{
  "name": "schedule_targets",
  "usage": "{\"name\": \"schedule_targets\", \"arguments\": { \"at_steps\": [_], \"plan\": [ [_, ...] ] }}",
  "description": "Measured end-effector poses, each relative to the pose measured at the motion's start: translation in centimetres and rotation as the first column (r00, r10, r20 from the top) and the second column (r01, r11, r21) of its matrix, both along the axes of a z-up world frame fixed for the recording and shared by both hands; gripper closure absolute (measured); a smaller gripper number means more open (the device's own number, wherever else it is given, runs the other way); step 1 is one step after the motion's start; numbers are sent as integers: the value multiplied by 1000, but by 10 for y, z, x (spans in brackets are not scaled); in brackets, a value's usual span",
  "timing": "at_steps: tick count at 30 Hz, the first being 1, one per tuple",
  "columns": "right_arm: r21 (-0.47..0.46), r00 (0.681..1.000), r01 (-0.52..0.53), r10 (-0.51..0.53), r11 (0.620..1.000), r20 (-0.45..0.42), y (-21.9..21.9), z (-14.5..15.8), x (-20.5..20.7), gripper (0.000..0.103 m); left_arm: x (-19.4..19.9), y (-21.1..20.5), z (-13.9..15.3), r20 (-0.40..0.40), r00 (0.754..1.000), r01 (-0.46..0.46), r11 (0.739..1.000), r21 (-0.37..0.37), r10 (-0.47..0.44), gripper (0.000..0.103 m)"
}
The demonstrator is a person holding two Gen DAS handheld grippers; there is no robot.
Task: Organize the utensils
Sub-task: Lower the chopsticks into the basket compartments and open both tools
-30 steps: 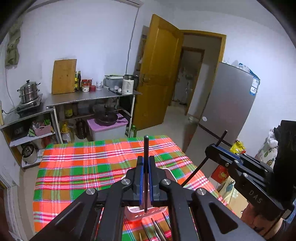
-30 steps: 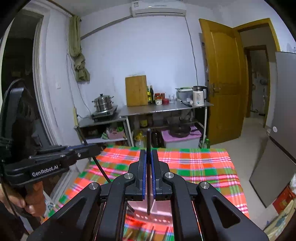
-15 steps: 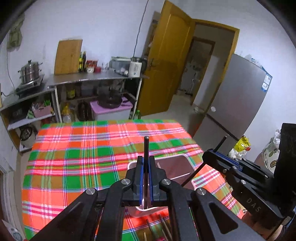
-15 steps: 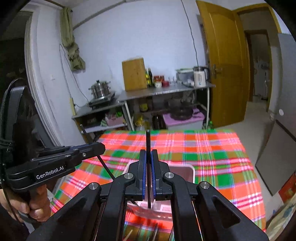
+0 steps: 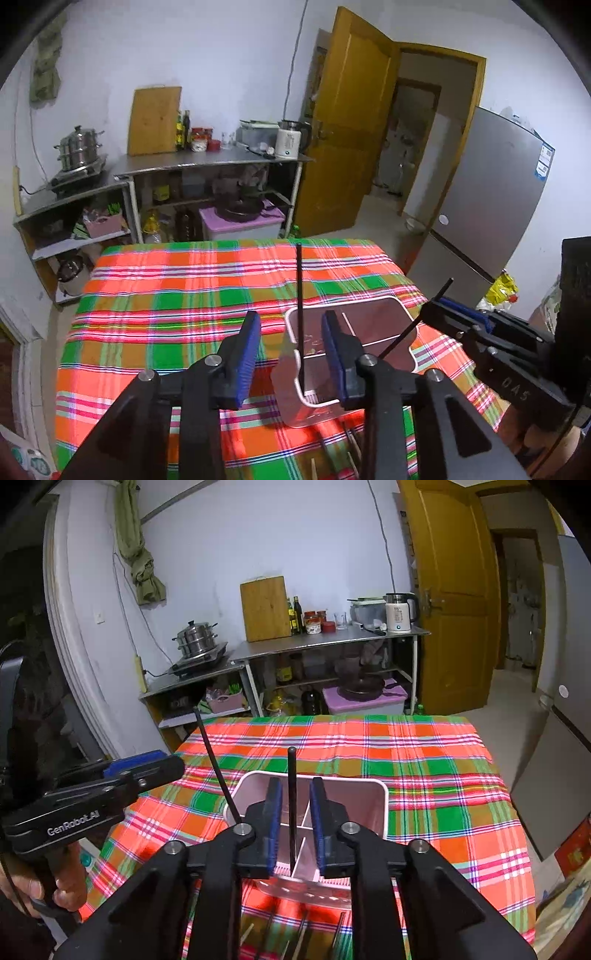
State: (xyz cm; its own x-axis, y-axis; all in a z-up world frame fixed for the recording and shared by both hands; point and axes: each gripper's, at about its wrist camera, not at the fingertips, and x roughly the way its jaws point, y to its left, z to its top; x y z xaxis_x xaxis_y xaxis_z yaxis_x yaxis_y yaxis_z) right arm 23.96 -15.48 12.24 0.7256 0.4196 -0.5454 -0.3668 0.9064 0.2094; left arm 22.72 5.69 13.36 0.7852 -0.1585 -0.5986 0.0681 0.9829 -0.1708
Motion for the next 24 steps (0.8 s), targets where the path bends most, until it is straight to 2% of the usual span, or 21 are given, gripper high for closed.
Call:
{"name": "schedule_targets", "arguments": {
  "at_steps": [4,15,24],
  "plan": [
    [6,1000,8,-8,1000,19,-6,5,-9,78,-18,-2,7,25,1000,-20,1000,15,19,69],
    [10,997,29,-30,1000,74,-22,11,-51,78,-73,-18,22,84,996,-21,999,48,17,69],
    [6,998,31,-31,1000,60,-37,-4,-96,78,-119,-38,3,72,997,6,997,75,-11,69]
  ]
}}
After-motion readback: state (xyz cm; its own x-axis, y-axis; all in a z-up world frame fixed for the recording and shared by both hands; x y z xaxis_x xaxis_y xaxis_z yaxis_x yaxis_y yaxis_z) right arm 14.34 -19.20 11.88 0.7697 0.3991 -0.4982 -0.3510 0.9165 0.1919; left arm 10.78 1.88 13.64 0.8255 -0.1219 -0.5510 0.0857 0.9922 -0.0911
